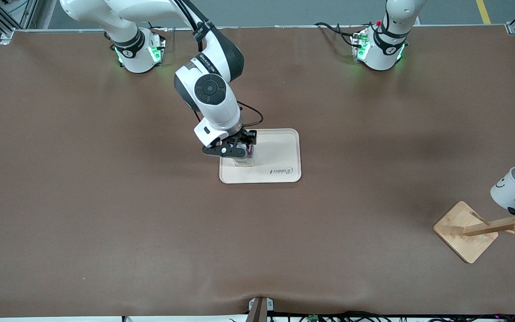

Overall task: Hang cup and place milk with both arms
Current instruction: 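Hang the mug handle on the wooden stand peg with the left gripper, then carry the carton off the tray with the right gripper while the left gripper withdraws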

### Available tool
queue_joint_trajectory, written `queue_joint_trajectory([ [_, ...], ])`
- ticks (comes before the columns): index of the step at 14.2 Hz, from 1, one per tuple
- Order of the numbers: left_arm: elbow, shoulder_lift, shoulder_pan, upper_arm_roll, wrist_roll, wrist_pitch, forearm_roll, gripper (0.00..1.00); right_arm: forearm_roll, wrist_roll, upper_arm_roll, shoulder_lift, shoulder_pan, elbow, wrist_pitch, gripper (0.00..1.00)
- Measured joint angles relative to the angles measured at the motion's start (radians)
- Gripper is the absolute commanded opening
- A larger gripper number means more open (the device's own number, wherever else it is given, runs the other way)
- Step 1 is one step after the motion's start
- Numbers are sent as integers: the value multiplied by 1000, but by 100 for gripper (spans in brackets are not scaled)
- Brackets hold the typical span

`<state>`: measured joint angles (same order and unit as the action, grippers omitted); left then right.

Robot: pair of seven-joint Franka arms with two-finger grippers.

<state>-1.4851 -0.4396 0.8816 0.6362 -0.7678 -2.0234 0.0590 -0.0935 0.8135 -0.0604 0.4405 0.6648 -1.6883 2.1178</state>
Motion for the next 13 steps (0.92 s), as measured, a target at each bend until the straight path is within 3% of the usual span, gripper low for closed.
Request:
queue_joint_trajectory([
  [6,12,0,-1,16,42,10,0,100,-4,8,15,-17,-50,215,-349,0],
  [13,13,111,-12,148,485,266,0,100,-22,-256,22,-88,-303,230,-525,0],
])
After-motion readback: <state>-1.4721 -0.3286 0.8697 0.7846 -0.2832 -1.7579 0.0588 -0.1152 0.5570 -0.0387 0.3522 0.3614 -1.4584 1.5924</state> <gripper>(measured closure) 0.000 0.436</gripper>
